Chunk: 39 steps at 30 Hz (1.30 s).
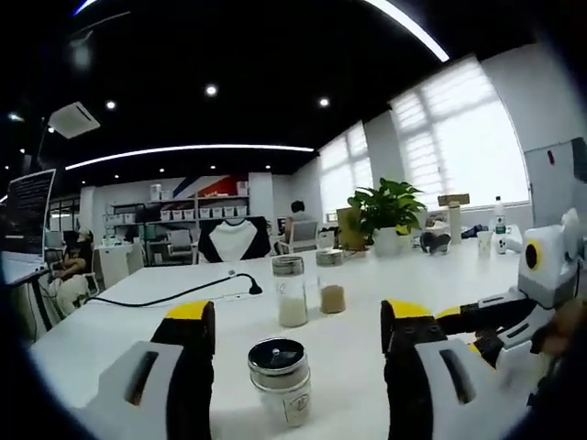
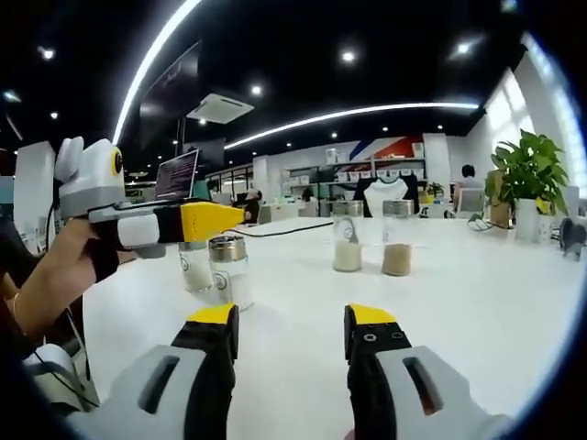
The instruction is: Rotate the seasoning bottle until the label or dispensing opening points toward the visible target arrow and the bottle remains upright within the marked orientation range
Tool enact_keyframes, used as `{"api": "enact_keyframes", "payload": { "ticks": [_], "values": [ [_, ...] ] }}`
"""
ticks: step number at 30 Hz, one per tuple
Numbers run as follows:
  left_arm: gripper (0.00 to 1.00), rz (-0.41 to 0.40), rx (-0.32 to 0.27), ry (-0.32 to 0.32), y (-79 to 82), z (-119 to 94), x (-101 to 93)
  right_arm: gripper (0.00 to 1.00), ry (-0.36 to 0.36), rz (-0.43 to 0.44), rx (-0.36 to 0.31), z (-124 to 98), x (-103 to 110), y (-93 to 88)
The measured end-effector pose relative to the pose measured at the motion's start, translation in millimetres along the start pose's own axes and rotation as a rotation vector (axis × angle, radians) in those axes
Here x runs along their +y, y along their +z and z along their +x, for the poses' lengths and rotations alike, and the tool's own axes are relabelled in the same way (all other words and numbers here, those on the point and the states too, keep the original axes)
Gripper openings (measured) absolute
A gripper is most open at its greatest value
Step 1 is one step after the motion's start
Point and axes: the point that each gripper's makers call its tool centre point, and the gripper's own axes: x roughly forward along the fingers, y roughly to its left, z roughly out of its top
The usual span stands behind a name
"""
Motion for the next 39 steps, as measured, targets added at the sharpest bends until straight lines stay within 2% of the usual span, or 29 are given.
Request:
{"api": "enact_keyframes", "payload": {
  "ticks": [3,8,13,17,22,30,32,35,39],
  "values": [
    [0.84,-0.042,-0.048,-0.03,10.2,-2.7,-3.4,0.46,0.004,-0.004,-0.004,0.6,-0.3,2.1],
    [0.9,-0.024,-0.018,-0.035,8.7,-5.8,-3.9,0.48,0.021,-0.032,0.009,2.9,-2.2,2.1],
    [0.9,-0.021,-0.017,-0.028,8.6,-10.8,-1.5,0.48,0.028,-0.054,0.005,5.6,-10.6,10.4],
    [0.9,-0.023,0.002,-0.028,3.7,-11.6,-1.3,0.49,0.049,-0.044,-0.001,10.2,-14.7,17.1],
    [0.88,-0.025,-0.011,-0.026,7.4,-16.6,-2.3,0.49,0.116,0.013,-0.06,16.2,-9.4,40.0],
    [0.89,-0.024,0.008,-0.031,4.4,-20.3,-4.2,0.48,0.142,0.028,-0.066,30.1,-15.8,54.3],
    [0.89,-0.022,0.015,-0.025,2.8,-21.6,-3.2,0.46,0.136,0.034,-0.087,33.6,-17.4,59.9],
    [0.88,-0.009,0.038,-0.015,-2.2,-22.7,-0.7,0.35,0.135,0.009,-0.098,40.1,-19.1,65.2],
    [0.88,-0.014,0.05,-0.015,-5.5,-24.3,1.2,0.35,0.155,-0.005,-0.08,48.1,-19.2,65.1]
  ]
}}
